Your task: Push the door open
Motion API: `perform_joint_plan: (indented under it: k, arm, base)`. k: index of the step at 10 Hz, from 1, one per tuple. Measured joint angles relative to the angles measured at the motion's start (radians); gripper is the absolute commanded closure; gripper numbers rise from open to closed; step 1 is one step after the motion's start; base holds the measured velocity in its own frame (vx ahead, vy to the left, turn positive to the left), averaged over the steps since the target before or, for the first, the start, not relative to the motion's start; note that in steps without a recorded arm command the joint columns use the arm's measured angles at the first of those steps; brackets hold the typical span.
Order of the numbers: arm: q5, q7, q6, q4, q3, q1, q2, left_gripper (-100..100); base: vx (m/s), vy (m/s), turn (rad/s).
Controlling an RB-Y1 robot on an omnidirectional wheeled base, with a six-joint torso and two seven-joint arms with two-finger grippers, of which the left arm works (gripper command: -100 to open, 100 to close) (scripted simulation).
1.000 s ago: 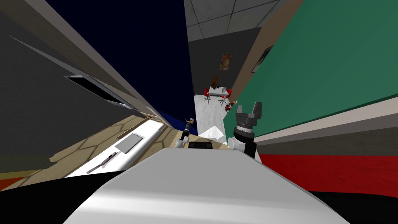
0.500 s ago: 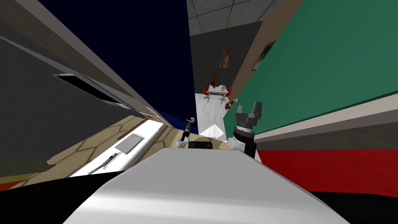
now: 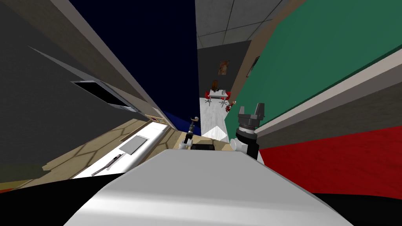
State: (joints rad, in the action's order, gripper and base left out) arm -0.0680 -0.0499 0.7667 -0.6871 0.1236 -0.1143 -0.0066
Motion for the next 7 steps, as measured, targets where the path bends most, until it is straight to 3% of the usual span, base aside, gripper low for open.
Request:
perform_joint_plan:
  k: [2,3,4,5,6,7]
  arm:
    - [-0.002,0.002,0.008,0.013,-0.004,-0.007,0.032,-100]
    - [-0.003,0.001,0.011,0.014,-0.005,-0.009,0.037,-100]
    - [-0.004,0.000,0.011,0.010,-0.006,-0.007,0.037,-100]
    - [-0.004,-0.002,0.009,0.003,-0.008,-0.005,0.025,-100]
    - [-0.004,-0.003,0.009,0.002,-0.008,-0.006,0.023,100]
    - [-0.004,-0.002,0.009,0.003,-0.008,-0.006,0.024,100]
  base:
    - [0.176,-0.005,-0.021]
    - [0.173,-0.016,-0.017]
    - [0.181,-0.004,-0.024]
    - [0.086,0.000,-0.005]
    - [-0.007,-0.001,0.007]
    - [-0.024,0.001,-0.007]
